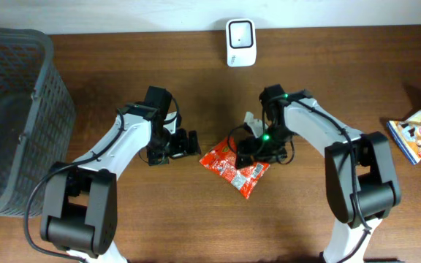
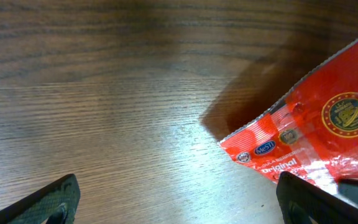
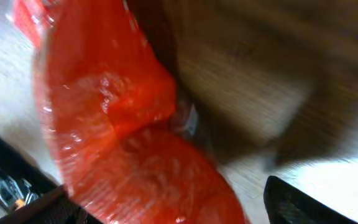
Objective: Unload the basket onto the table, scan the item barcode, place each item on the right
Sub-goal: 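Lower the right gripper onto the red snack bag and grasp it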
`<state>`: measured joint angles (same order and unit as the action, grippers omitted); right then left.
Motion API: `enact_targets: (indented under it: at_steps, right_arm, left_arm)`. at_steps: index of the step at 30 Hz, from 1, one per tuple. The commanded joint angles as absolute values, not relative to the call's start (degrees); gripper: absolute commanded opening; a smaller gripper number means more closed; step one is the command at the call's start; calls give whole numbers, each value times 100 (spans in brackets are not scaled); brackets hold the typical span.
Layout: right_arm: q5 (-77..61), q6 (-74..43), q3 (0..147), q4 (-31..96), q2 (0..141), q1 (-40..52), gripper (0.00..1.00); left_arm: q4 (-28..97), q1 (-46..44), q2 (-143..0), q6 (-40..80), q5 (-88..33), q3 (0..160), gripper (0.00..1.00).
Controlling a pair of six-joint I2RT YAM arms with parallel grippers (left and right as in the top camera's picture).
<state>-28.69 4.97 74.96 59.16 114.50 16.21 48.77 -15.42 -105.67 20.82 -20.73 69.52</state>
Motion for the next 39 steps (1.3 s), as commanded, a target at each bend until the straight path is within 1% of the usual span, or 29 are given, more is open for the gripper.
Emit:
enact_targets:
  at_steps: [1, 2, 3, 6, 7, 8, 10, 12, 16, 18, 20, 24, 27, 29, 30, 33, 35, 36, 37, 39]
  right_arm:
    - [-3181, 928, 7358, 5870, 11399, 1747, 88]
    - [-3273, 1026, 7354, 5867, 11399, 1778, 88]
    - [-3280, 1026, 7354, 5854, 11399, 1809, 81]
    - [-3282, 1002, 7363, 5806, 11399, 1809, 48]
    - [-3280, 1000, 7424, 5835, 11399, 1798, 31]
    - [-3267, 956, 7520, 5887, 11397, 1782, 25]
    - [-3225, 961, 7865, 6145, 11397, 1750, 4]
    - [-2818, 932, 8499, 6628, 11397, 1752, 4]
    - [-582, -134, 10095, 8001, 11397, 1767, 4]
    - [268, -556, 10549, 8475, 11397, 1802, 4]
    - [923, -1004, 10567, 8562, 11421, 1900, 4]
    - [1400, -1929, 10027, 8545, 11660, 2075, 4]
    - [1328, -2316, 9734, 8536, 11957, 2180, 4]
    - [1177, -2375, 9679, 8525, 12092, 2274, 4]
    - [1153, -2453, 9679, 8512, 12180, 2375, 14]
    - [711, -2451, 9684, 8239, 12219, 2692, 24]
    - [447, -2447, 9688, 8025, 12219, 2860, 50]
    - [447, -2449, 9714, 8012, 12219, 2904, 68]
    - [447, -2447, 9824, 8071, 12219, 2930, 74]
    - [454, -2425, 10221, 8396, 12215, 2880, 72]
  left_arm:
    - [4864, -1549, -10586, 2137, -2016, 6936, 99]
    - [4860, -1549, -10586, 2137, -1962, 6936, 99]
    - [4862, -1549, -10586, 2139, -1959, 6936, 99]
    - [4869, -1549, -10586, 2137, -1962, 6936, 99]
    - [4869, -1549, -10586, 2139, -1962, 6936, 99]
    - [4866, -1549, -10586, 2139, -1962, 6936, 99]
    - [4864, -1549, -10586, 2139, -1962, 6936, 99]
    - [4866, -1549, -10586, 2139, -1962, 6936, 99]
    - [4866, -1544, -10586, 2139, -1957, 6936, 99]
    - [4862, -1549, -10586, 2139, -1944, 6936, 99]
    - [4823, -1549, -10586, 2139, -1944, 6936, 99]
    - [4869, -1549, -10586, 2139, -1944, 6936, 99]
    - [4871, -1549, -10586, 2137, -1946, 6936, 99]
    - [4871, -1559, -10586, 2139, -1949, 6936, 99]
    - [4871, -1559, -10586, 2139, -1946, 6936, 99]
    - [4873, -1557, -10586, 2139, -1946, 6936, 99]
    - [4873, -1557, -10586, 2139, -1946, 6936, 99]
    - [4873, -1559, -10586, 2139, -1946, 6936, 99]
    - [4873, -1559, -10586, 2139, -1946, 6936, 99]
    - [4893, -1559, -10586, 2139, -1946, 6936, 99]
